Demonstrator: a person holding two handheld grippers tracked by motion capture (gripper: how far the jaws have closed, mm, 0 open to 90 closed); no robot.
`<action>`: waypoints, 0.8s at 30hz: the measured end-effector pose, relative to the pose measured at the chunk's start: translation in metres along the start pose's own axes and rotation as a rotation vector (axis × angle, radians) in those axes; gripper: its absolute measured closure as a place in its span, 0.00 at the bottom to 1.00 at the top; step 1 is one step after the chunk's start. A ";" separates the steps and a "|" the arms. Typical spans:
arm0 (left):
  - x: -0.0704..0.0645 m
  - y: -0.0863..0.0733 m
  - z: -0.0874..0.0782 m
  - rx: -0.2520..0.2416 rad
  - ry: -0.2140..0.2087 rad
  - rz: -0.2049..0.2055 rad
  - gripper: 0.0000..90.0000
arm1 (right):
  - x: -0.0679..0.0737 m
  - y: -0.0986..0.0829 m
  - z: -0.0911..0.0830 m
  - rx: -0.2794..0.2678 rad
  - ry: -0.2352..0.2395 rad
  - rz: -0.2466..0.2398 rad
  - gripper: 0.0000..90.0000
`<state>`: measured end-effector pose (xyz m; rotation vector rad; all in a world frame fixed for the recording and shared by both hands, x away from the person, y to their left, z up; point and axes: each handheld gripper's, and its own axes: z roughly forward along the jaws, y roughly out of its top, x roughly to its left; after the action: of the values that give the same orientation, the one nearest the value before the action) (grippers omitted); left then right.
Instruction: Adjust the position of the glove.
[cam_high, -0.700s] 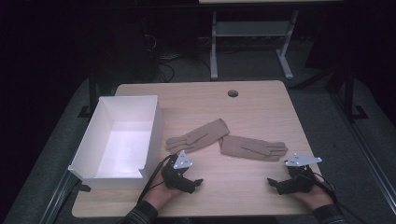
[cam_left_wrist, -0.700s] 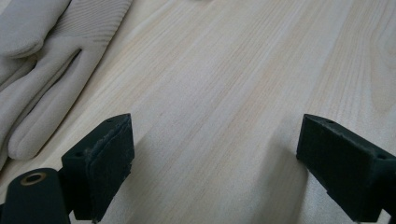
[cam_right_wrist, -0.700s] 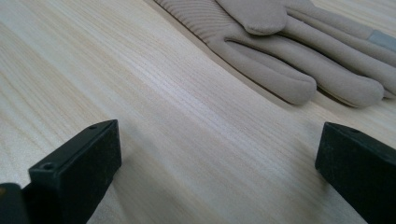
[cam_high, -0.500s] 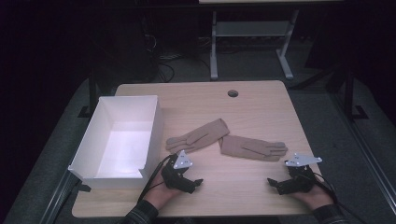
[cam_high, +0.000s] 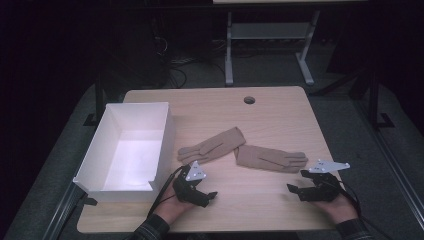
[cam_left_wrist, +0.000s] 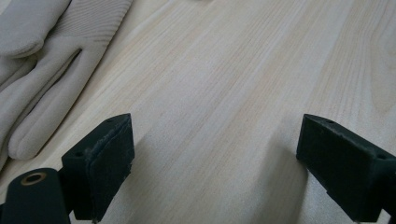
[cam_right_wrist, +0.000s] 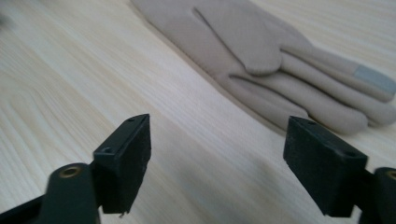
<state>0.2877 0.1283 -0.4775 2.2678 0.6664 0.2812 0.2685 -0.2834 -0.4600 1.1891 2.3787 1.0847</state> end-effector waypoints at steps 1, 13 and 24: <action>0.000 0.000 0.000 0.000 0.000 0.000 0.12 | 0.000 0.000 0.000 0.000 0.000 0.000 0.28; 0.000 0.000 0.000 -0.004 0.001 0.003 0.12 | 0.002 0.027 0.007 -0.028 0.058 -0.015 0.66; 0.000 0.000 0.000 -0.003 -0.001 0.001 0.12 | 0.007 0.048 0.021 -0.009 0.118 -0.018 0.99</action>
<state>0.2880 0.1282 -0.4776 2.2652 0.6639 0.2819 0.3023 -0.2492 -0.4391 1.1272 2.4645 1.1890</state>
